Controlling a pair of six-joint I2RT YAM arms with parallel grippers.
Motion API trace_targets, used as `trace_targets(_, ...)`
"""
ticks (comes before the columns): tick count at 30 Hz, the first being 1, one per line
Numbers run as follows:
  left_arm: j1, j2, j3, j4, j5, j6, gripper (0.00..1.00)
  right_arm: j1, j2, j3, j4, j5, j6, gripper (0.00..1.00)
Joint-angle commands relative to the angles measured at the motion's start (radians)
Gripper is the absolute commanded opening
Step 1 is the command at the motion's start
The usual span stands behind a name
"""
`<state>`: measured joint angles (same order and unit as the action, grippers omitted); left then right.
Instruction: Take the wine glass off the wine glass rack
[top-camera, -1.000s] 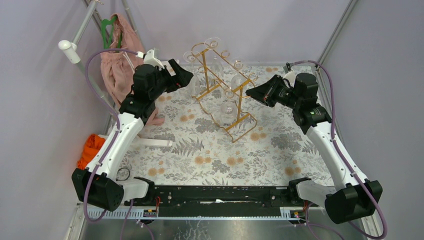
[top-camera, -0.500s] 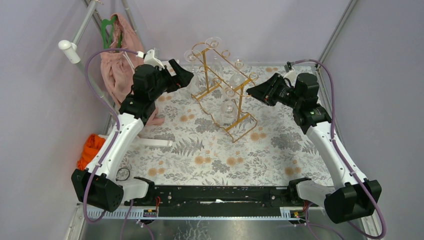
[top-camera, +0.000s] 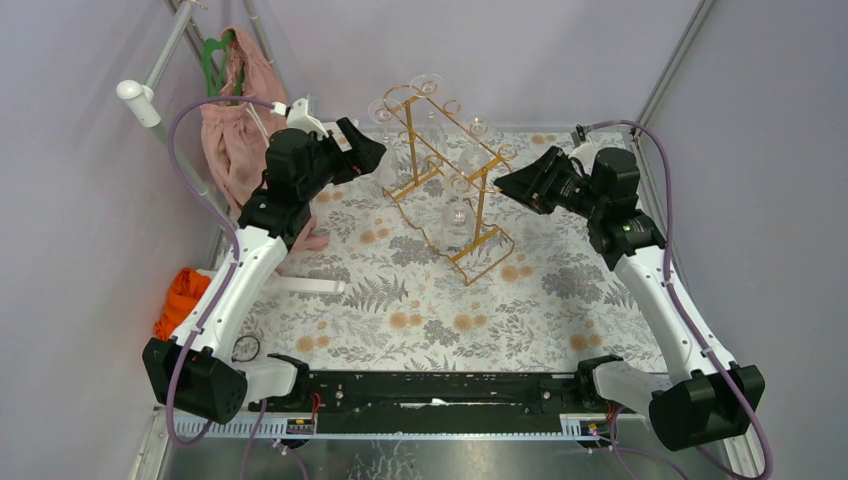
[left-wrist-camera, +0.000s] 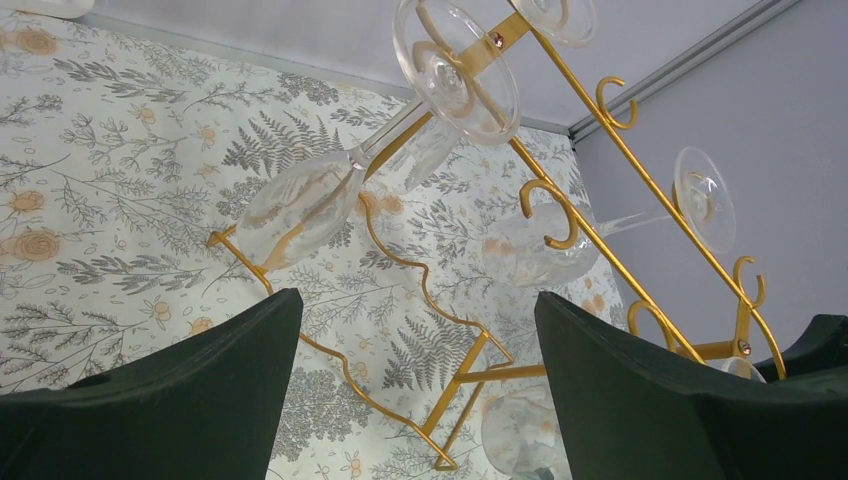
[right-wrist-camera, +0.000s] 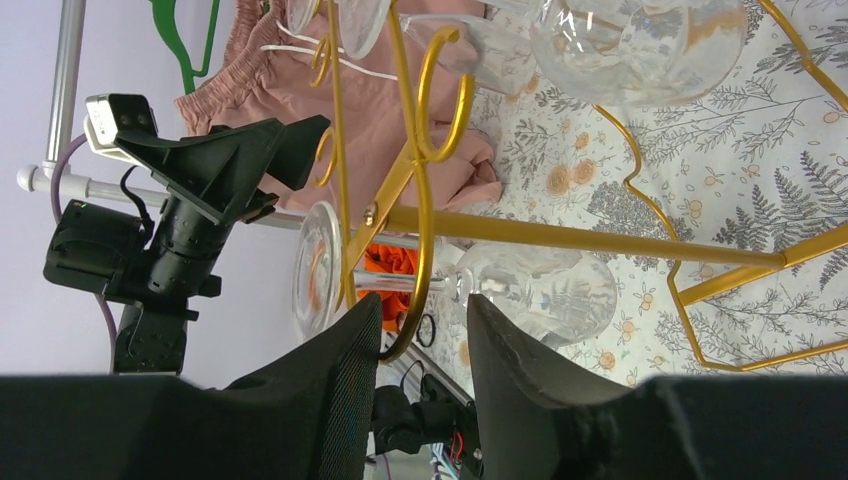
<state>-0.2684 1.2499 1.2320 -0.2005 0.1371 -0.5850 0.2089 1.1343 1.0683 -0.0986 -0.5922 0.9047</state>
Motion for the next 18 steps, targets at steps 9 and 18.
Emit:
trace_targets(9, -0.004, 0.005, 0.08, -0.034, -0.064, 0.067, 0.98, -0.003, -0.071, 0.067, -0.069, -0.023, -0.046, 0.57)
trace_targets(18, -0.005, -0.005, 0.155, 0.022, 0.101, -0.003, 0.99, -0.004, -0.202, 0.113, -0.229, 0.184, -0.18, 0.77)
